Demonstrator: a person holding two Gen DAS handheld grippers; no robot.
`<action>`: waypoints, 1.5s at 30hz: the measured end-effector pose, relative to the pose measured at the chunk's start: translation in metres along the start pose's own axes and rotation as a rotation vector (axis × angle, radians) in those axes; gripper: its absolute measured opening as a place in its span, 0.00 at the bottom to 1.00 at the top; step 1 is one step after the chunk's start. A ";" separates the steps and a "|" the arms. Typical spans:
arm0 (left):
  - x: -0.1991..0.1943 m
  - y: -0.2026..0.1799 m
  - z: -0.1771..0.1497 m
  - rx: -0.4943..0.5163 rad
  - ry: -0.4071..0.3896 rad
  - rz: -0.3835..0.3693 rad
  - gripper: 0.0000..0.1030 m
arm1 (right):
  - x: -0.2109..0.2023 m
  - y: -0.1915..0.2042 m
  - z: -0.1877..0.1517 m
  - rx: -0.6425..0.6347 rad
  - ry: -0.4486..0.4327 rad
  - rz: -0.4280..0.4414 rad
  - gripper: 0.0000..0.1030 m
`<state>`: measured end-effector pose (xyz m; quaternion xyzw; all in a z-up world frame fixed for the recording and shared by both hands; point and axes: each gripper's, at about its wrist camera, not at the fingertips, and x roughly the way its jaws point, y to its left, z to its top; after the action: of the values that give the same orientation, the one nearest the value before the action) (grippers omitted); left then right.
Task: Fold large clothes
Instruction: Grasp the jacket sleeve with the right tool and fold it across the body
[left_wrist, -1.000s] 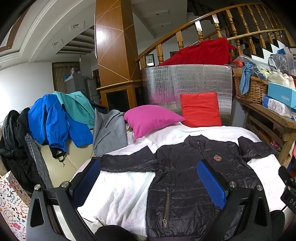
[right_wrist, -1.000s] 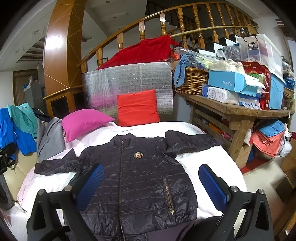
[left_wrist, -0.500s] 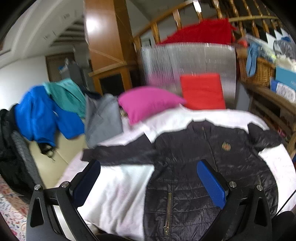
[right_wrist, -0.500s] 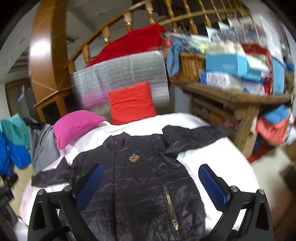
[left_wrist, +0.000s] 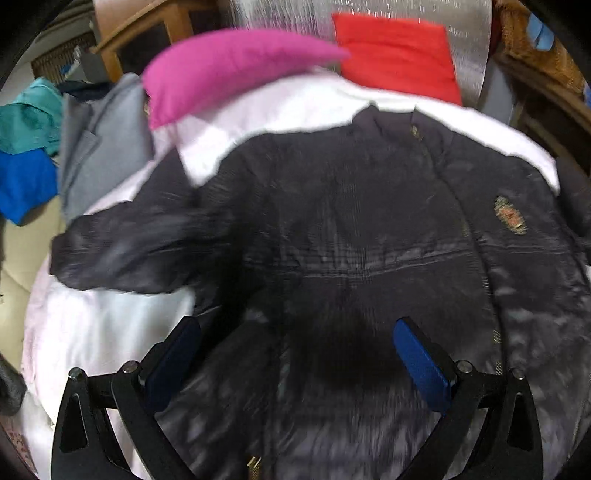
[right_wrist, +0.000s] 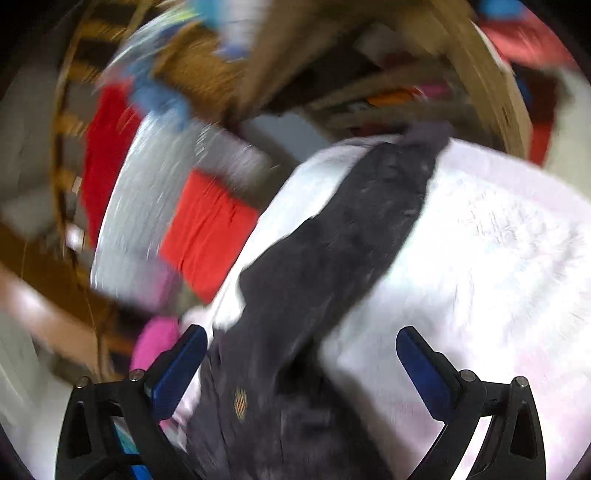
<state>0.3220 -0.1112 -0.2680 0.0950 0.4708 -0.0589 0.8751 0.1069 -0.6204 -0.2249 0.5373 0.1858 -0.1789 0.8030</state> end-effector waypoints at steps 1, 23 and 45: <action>0.010 -0.004 0.000 0.014 0.014 0.004 1.00 | 0.009 -0.011 0.011 0.051 -0.004 0.022 1.00; 0.023 -0.008 -0.026 0.002 0.065 -0.061 1.00 | 0.104 -0.040 0.088 0.076 -0.097 -0.051 0.19; -0.031 0.043 -0.002 -0.072 -0.194 0.042 1.00 | 0.135 0.131 -0.191 -0.284 0.593 0.145 0.75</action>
<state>0.3117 -0.0685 -0.2384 0.0672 0.3835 -0.0327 0.9205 0.2678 -0.4074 -0.2541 0.4603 0.3958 0.0704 0.7915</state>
